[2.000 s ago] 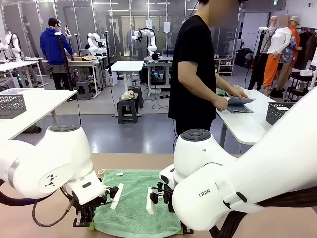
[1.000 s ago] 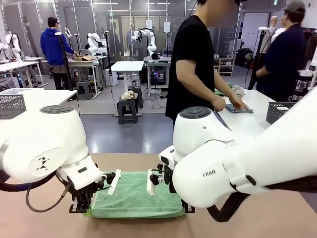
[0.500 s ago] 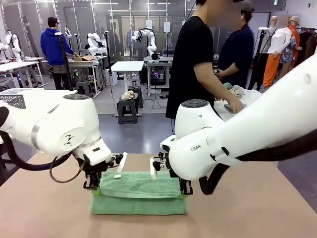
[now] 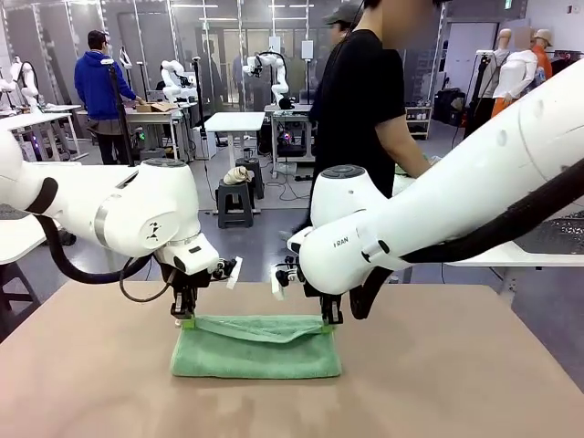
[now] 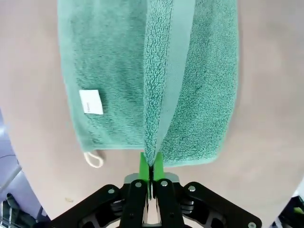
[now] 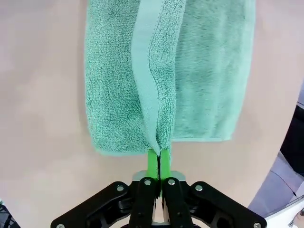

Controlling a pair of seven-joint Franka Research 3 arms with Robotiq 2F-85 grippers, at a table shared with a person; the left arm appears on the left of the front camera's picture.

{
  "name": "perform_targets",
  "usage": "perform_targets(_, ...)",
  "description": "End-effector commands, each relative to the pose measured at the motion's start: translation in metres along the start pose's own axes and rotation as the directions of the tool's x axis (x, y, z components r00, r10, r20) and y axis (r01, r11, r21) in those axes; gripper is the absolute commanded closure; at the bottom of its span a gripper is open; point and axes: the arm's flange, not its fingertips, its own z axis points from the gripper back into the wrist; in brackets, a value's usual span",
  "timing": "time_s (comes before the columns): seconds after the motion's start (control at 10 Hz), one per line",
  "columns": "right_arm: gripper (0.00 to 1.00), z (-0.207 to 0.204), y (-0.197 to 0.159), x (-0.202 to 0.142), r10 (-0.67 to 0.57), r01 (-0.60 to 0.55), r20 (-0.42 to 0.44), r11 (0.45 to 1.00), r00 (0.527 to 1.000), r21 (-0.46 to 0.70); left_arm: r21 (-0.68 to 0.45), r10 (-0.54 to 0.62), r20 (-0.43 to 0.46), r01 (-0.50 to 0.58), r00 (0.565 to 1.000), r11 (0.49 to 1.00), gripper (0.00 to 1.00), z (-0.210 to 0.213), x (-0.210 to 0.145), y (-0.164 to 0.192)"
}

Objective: Fold the towels and place them in the basket.
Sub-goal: When a person lays out a Towel with hook on the table, fold it in half twice.

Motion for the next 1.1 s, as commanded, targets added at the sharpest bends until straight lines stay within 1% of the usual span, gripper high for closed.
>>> perform_targets(0.0, 0.98, -0.008, -0.023, 0.003, -0.001, 0.000, -0.029, 1.000, 1.000, -0.015, 0.033, 0.005, -0.021, -0.005, 1.000, 0.999, 0.96, -0.005, 0.007, 0.023)
perform_targets(0.4, 0.98, -0.016, -0.045, 0.002, -0.010, 0.009, -0.021, 0.999, 1.000, -0.031, 0.048, 0.059, -0.023, -0.058, 0.998, 0.997, 0.96, -0.022, 0.005, 0.049)
perform_targets(0.7, 0.98, -0.025, -0.052, 0.001, -0.009, 0.008, -0.009, 0.999, 1.000, -0.043, 0.067, 0.082, -0.039, -0.079, 0.996, 0.995, 0.96, -0.029, 0.004, 0.054)
perform_targets(0.8, 0.78, -0.026, -0.053, 0.000, -0.008, 0.008, -0.005, 0.999, 1.000, -0.040, 0.077, 0.092, -0.026, -0.090, 0.995, 0.993, 0.78, -0.030, 0.002, 0.056)
perform_targets(0.9, 0.78, -0.026, -0.050, 0.001, -0.007, 0.007, -0.007, 0.999, 1.000, -0.038, 0.078, 0.105, -0.031, -0.103, 0.994, 0.992, 0.78, -0.029, -0.001, 0.052)
perform_targets(1.0, 0.58, -0.023, -0.050, -0.002, -0.005, 0.005, -0.014, 0.999, 1.000, -0.054, 0.096, 0.109, -0.023, -0.107, 0.994, 0.990, 0.59, -0.027, -0.005, 0.051)
